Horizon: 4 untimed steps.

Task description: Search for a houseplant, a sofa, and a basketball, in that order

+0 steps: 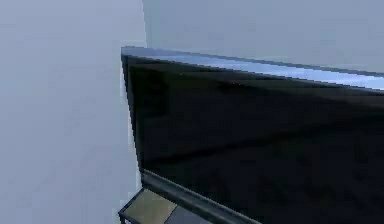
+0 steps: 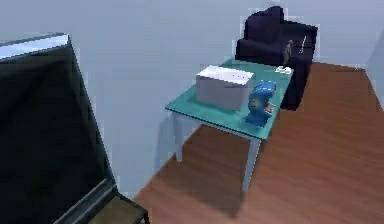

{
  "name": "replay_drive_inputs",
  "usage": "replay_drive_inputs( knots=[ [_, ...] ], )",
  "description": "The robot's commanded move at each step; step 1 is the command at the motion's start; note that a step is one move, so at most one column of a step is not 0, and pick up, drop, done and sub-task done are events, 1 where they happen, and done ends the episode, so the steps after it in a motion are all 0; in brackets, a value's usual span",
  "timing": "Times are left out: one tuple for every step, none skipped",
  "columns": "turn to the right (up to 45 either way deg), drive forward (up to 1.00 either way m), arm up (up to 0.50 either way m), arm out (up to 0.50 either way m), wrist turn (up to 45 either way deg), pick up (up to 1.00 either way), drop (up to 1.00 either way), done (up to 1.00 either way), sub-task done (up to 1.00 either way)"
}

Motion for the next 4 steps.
replay_drive_inputs(
  knots=[
    [-45.0, 0.0, 0.0, 0.0, 0.0, 0.0, 0.0, 0.0, 0.0],
    [-45.0, 0.0, 0.0, 0.0, 0.0, 0.0, 0.0, 0.0, 0.0],
    [-45.0, 0.0, 0.0, 0.0, 0.0, 0.0, 0.0, 0.0, 0.0],
    [-24.0, 0.0, 0.0, 0.0, 0.0, 0.0, 0.0, 0.0, 0.0]
  ],
)
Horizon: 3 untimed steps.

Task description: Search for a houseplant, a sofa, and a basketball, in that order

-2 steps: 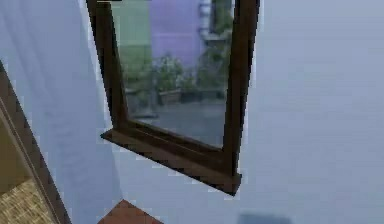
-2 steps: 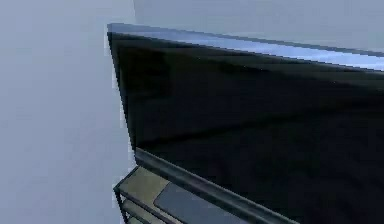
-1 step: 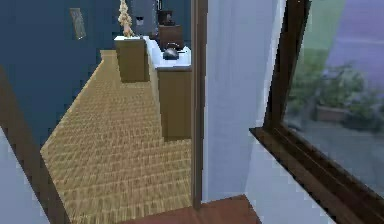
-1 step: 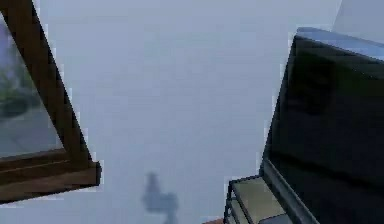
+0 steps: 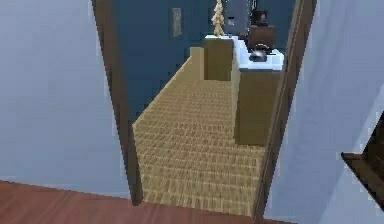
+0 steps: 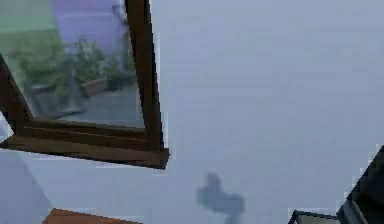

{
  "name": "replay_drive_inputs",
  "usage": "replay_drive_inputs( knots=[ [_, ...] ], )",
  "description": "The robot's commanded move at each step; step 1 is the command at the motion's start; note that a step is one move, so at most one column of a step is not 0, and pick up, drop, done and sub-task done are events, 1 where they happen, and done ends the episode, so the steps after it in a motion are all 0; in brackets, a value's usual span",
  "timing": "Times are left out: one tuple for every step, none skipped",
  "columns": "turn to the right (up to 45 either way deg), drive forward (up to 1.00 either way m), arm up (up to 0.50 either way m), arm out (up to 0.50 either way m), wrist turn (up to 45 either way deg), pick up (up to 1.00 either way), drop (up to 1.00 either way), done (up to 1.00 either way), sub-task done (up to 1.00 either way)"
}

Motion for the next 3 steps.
replay_drive_inputs(
  knots=[
    [0.0, 1.0, 0.0, 0.0, 0.0, 0.0, 0.0, 0.0, 0.0],
    [-3.0, 0.0, 0.0, 0.0, 0.0, 0.0, 0.0, 0.0, 0.0],
    [0.0, 1.0, 0.0, 0.0, 0.0, 0.0, 0.0, 0.0, 0.0]
  ],
)
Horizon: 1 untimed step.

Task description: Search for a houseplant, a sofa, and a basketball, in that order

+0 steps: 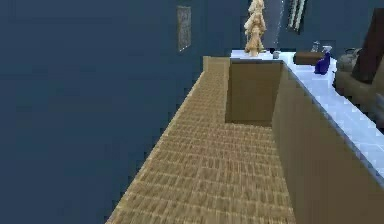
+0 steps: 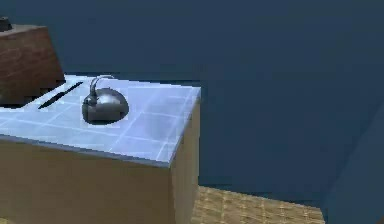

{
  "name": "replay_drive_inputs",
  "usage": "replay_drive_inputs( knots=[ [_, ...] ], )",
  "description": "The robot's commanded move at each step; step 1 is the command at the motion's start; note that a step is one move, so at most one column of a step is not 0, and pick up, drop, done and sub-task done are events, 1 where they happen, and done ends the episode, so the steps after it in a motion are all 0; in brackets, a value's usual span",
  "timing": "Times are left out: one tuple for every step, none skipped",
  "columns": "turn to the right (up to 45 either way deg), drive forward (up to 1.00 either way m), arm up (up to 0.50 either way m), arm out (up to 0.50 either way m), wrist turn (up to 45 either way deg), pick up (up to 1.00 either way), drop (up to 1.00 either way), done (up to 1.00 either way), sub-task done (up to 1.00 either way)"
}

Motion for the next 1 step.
replay_drive_inputs(
  knots=[
    [0.0, 1.0, 0.0, 0.0, 0.0, 0.0, 0.0, 0.0, 0.0]
  ],
)
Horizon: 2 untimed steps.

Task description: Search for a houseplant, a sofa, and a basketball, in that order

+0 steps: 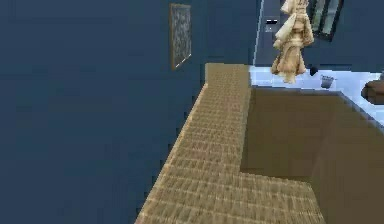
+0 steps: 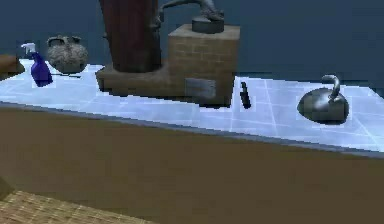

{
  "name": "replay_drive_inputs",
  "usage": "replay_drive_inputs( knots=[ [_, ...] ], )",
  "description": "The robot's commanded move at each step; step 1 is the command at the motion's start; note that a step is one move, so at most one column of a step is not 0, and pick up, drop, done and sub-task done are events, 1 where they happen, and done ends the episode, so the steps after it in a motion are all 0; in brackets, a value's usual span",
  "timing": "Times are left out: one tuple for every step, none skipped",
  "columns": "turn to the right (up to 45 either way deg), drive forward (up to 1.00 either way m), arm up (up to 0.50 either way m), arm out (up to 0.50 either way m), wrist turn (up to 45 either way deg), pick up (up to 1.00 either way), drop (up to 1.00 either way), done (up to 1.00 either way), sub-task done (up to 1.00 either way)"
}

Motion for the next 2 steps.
replay_drive_inputs(
  knots=[
    [0.0, 1.0, 0.0, 0.0, 0.0, 0.0, 0.0, 0.0, 0.0],
    [0.0, 0.4, 0.0, 0.0, 0.0, 0.0, 0.0, 0.0, 0.0]
  ],
)
